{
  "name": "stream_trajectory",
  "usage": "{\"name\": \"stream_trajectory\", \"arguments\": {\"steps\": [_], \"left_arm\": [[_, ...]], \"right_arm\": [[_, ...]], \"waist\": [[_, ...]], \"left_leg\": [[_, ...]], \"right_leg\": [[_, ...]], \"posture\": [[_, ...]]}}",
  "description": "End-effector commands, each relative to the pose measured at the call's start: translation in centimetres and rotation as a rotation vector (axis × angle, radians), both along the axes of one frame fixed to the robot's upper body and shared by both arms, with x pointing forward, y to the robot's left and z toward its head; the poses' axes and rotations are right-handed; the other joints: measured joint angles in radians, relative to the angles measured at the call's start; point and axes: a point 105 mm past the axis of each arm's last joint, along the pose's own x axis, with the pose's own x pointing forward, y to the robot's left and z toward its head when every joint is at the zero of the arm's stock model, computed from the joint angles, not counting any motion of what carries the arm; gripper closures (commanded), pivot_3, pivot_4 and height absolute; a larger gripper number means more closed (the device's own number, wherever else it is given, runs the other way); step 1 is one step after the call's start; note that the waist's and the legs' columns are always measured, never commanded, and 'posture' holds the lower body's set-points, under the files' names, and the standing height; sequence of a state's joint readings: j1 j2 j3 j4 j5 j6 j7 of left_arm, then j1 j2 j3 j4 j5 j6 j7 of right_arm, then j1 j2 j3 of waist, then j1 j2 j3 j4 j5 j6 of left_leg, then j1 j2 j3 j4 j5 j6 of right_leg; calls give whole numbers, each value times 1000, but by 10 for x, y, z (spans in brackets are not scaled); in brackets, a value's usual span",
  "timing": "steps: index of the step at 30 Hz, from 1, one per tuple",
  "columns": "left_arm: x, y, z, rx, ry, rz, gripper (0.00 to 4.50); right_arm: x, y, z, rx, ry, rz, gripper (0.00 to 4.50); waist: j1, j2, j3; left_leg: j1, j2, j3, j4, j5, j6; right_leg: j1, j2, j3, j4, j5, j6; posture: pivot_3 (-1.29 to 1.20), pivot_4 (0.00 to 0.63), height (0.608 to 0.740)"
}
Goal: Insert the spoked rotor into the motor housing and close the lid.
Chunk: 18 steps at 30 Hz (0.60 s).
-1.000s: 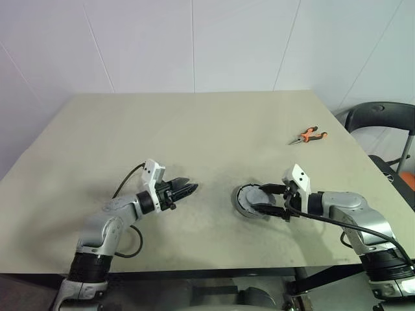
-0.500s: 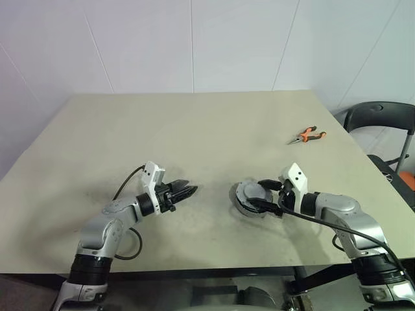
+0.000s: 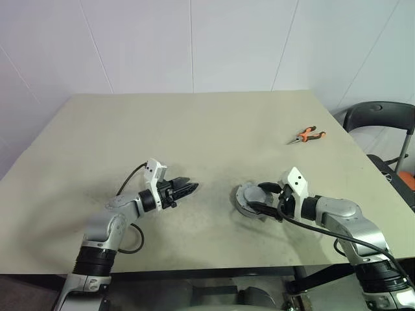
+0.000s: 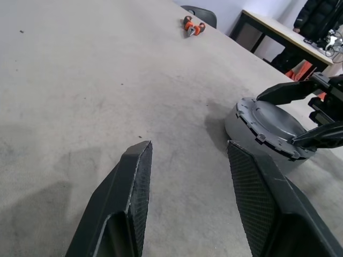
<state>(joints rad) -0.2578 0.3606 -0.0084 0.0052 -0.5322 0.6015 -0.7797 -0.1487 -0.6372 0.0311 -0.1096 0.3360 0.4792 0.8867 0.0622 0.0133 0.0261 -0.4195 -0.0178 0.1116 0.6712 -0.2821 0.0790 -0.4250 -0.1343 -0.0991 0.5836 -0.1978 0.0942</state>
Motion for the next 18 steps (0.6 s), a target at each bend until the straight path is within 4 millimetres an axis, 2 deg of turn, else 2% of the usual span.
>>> {"name": "stream_trajectory", "arguments": {"steps": [1, 7, 14, 18], "left_arm": [[-7, -2, 9, -7, -46, -10, 2141], [-9, -5, 10, -12, -47, -6, 2141], [-4, -6, 13, -14, -49, -7, 2141], [-10, -11, 23, -36, -71, -47, 2141]], "right_arm": [[2, -8, -1, -46, -12, 6, 962], [-3, -13, -17, -105, 9, 24, 962], [2, -25, -29, -121, 35, -36, 962], [0, -28, -32, -116, 57, -47, 962]], "waist": [[1, 0, 0], [2, 0, 0], [2, -1, -1], [2, -1, -1]], "left_leg": [[0, 0, 0, 0, 0, 0], [0, 0, -1, 4, -1, 1], [0, 0, -1, 8, -1, 2], [0, 0, -1, 9, -1, 2]], "right_leg": [[0, 0, 0, 0, 0, 0], [2, 0, 0, 1, 0, 0], [4, 0, 0, 2, 0, 0], [4, 0, 0, 2, 0, 0]], "posture": [[0, 0, 740], [0, 0, 740], [0, 0, 740], [0, 0, 740]]}}
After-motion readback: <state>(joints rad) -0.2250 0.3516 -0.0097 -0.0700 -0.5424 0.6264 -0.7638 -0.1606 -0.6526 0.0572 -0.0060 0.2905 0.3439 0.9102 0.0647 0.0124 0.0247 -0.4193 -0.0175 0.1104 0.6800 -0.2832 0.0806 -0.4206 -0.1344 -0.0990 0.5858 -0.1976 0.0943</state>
